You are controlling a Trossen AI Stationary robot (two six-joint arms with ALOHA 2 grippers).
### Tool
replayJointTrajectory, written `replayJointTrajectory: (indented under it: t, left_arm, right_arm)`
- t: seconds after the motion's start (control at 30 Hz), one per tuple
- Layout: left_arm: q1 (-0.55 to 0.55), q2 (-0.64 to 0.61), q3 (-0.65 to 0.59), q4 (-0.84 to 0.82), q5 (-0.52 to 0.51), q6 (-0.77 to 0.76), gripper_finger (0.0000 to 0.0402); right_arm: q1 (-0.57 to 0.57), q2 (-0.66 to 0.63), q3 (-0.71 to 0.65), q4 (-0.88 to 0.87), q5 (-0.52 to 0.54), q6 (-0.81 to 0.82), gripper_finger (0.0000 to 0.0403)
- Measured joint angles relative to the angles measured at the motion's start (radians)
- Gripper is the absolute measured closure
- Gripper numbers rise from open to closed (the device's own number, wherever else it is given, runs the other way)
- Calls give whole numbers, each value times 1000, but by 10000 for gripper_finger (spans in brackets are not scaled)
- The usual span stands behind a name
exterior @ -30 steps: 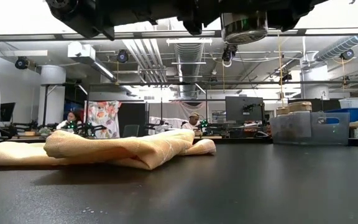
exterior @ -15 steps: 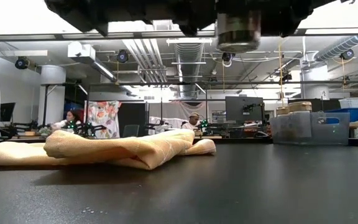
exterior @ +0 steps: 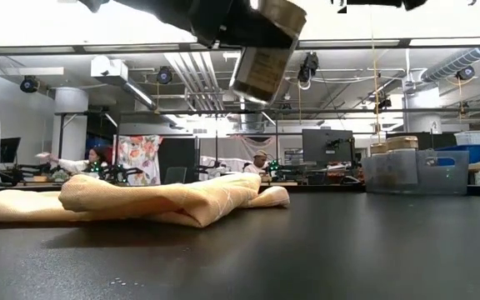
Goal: Sort spices by type
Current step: Put the golden spice bottle into black bin
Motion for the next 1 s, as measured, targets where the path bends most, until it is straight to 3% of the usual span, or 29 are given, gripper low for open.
replayJointTrajectory:
  t: [0.33, 0.47, 0.67, 1.0]
  left_arm:
    - [-5, 13, 6, 36, -15, 0, 134]
    - [-5, 13, 6, 53, -15, 3, 134]
    - [-7, 14, 6, 57, -27, 13, 133]
    - [-8, 13, 8, 65, -43, 14, 132]
  right_arm:
    - [-69, 70, 128, -17, -14, -114, 15]
    - [-116, 88, 156, -59, -113, -46, 15]
    - [-171, 93, 185, -180, -110, 100, 15]
    - [-183, 95, 240, -298, -81, 102, 47]
